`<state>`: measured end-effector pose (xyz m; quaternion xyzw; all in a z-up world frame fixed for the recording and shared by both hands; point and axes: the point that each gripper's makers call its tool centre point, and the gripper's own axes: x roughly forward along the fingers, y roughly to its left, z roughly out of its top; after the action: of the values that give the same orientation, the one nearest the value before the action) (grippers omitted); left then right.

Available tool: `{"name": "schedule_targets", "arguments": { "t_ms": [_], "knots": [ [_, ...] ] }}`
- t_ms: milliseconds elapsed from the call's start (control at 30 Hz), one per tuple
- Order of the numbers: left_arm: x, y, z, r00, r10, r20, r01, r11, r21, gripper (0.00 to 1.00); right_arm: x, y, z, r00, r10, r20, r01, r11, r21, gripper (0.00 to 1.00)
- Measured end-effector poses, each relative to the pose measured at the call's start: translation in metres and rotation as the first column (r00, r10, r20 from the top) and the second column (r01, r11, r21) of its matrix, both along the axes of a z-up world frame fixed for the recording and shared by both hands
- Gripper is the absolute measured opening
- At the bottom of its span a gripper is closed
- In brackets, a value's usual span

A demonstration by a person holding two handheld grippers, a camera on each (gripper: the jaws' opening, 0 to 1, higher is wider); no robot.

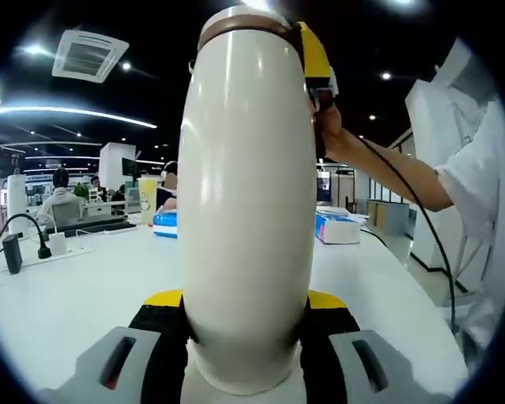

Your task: Grasp the water cup twist off the cup lid place the cup lid on the table

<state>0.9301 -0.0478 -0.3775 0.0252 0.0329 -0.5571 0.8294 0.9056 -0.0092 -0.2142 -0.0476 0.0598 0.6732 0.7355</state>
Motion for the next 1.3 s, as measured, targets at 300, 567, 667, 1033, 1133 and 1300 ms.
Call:
{"name": "schedule_targets", "arguments": {
  "t_ms": [300,567,667,1033,1133,1300],
  "knots": [
    [0.0,-0.001,-0.001,1.0,-0.003,-0.001,0.003,1.0,0.0,0.52,-0.003,-0.009,-0.002,0.99,-0.144,0.003,0.144,0.988,-0.051,0.55],
    [0.001,-0.002,-0.001,1.0,-0.001,-0.003,0.001,1.0,0.0,0.52,-0.006,-0.016,0.001,0.848,-0.521,0.094,0.525,0.85,-0.031,0.72],
    [0.001,-0.003,-0.001,1.0,0.001,-0.002,-0.001,1.0,0.001,0.52,-0.005,-0.021,-0.001,0.74,-0.66,0.129,0.666,0.746,-0.005,0.71],
    [0.001,-0.002,-0.001,1.0,0.002,-0.006,-0.002,1.0,0.0,0.52,0.007,0.002,0.009,0.489,-0.858,0.155,0.848,0.51,0.147,0.65],
    [0.001,-0.002,-0.001,1.0,0.002,-0.007,-0.002,1.0,-0.001,0.52,0.015,-0.004,0.004,0.392,-0.905,0.164,0.897,0.416,0.151,0.66],
    [0.001,-0.002,-0.001,1.0,0.001,-0.004,-0.001,1.0,0.0,0.52,0.023,0.005,0.001,0.376,-0.916,0.136,0.905,0.395,0.157,0.68]
  ]
}}
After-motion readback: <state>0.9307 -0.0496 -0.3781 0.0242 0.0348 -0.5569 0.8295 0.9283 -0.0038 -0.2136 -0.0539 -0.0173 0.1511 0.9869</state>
